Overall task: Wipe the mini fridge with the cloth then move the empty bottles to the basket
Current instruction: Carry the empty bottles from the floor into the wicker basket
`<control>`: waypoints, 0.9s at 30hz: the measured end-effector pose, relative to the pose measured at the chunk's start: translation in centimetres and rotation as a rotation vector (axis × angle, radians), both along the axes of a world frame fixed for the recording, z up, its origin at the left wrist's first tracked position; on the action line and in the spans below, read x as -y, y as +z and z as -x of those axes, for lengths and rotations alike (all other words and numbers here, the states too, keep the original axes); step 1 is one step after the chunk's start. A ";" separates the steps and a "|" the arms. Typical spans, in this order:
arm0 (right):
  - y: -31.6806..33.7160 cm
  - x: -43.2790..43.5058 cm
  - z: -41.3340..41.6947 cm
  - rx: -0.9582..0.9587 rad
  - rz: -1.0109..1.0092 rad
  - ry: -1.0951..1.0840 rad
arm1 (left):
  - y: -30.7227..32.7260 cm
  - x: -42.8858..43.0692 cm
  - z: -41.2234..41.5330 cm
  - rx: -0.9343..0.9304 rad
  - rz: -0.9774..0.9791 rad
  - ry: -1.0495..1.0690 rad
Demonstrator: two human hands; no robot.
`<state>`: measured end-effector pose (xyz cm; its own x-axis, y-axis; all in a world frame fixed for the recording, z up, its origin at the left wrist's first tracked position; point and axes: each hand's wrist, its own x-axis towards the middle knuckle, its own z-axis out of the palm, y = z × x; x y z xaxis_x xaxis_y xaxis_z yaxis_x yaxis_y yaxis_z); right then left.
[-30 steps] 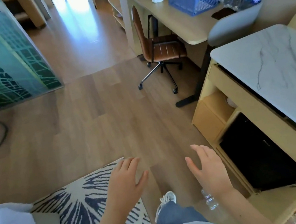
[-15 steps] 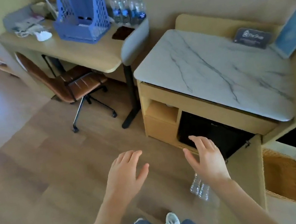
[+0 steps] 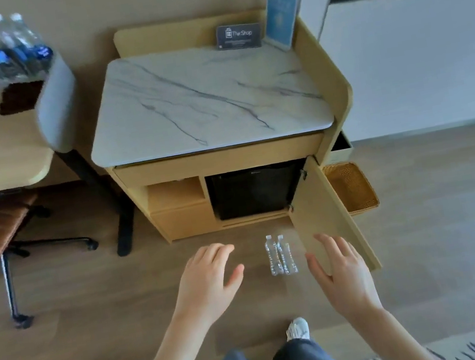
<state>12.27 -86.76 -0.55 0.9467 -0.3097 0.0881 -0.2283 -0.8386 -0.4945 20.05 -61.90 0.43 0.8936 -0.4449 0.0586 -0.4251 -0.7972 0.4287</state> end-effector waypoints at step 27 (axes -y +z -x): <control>-30.4 13.0 -15.5 -0.253 -0.119 -0.081 | -32.2 19.9 -16.1 -0.259 0.078 0.034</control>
<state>27.81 -99.81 -30.96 0.9058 -0.3788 -0.1896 -0.4207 -0.7522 -0.5071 36.16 -81.75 -31.80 0.8975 -0.4177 -0.1412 -0.2670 -0.7696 0.5800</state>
